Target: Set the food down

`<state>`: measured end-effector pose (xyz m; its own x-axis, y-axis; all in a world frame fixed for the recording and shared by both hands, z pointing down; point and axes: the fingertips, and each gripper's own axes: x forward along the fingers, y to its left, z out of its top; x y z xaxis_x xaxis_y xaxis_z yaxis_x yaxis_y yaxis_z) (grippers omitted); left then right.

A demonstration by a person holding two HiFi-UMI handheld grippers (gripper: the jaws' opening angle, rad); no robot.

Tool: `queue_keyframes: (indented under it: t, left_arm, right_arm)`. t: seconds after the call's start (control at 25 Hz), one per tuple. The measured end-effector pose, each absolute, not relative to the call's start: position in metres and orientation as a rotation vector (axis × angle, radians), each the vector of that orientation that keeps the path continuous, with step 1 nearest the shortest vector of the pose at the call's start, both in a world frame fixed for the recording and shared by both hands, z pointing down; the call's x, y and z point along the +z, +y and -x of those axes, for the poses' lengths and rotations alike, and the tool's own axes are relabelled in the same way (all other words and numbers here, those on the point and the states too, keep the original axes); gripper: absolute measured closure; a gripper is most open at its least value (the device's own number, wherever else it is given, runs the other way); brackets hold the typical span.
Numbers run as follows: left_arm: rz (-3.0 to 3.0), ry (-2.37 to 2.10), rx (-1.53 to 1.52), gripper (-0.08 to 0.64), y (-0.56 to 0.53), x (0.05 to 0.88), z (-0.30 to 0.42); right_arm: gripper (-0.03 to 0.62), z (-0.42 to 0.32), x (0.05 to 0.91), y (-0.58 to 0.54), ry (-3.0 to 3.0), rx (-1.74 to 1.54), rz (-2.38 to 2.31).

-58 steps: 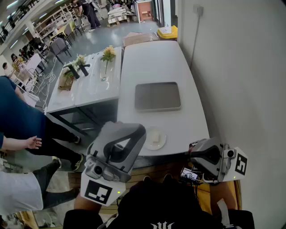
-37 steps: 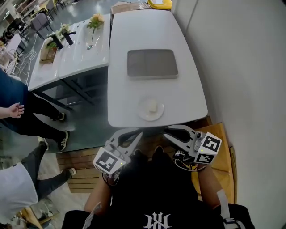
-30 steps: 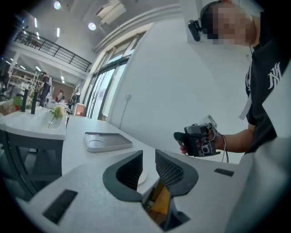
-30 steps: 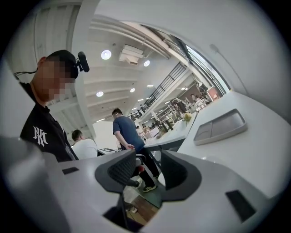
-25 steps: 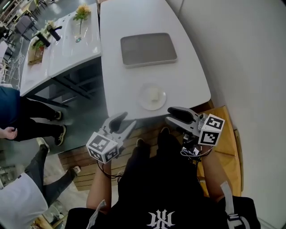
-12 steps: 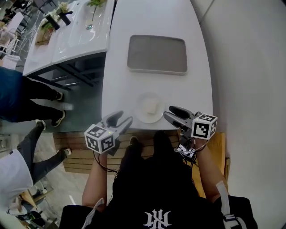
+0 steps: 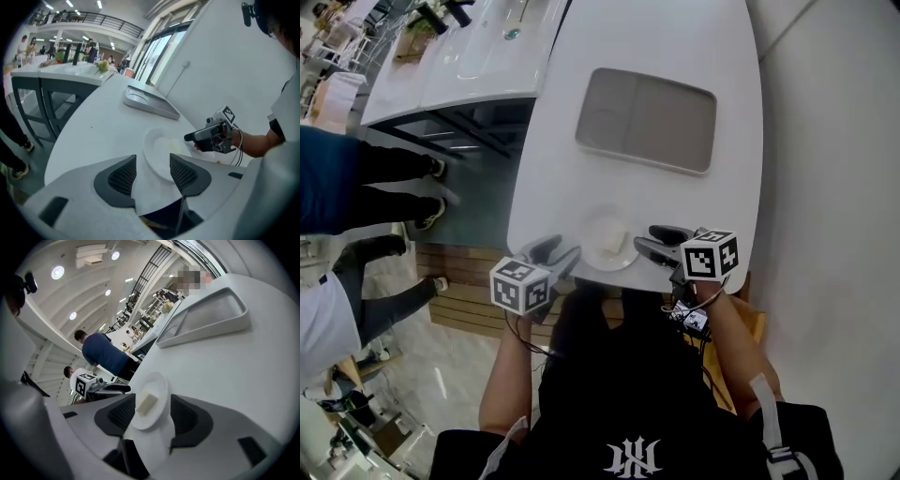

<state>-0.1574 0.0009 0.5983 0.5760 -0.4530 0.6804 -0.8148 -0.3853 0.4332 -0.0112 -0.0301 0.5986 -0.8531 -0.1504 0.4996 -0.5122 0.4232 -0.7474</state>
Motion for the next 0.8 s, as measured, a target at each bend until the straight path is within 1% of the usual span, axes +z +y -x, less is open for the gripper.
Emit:
queue_keyframes:
  t: [0.2,0.4,0.64,0.72,0.8]
  left_arm:
    - [-1.982,-0.981,0.532,0.365,-0.004,0.606,0.152]
    - [-1.935,-0.925,0.562,0.365,-0.006,0.614,0.155]
    - [-1.932,-0.888,0.637,0.37,-0.006,0.62,0.153]
    - [-1.924,-0.872,0.65,0.383,-0.007,0.623,0.151]
    - [-1.917,-0.871,0.667,0.418,-0.007,0.625,0.152]
  right_arm:
    - [0.387,0.014,0.613,-0.028,-2.261,1.448,-0.581]
    - [0.39,0.02,0.621,-0.027,-2.213,1.473,-0.605]
    - [0.415,0.029,0.621,-0.027,-2.184,1.525,-0.593]
    - [0.419,0.032,0.623,-0.028,-2.174,1.548,-0.59]
    - [0.428,0.033,0.624,-0.028,-2.16,1.559,-0.587]
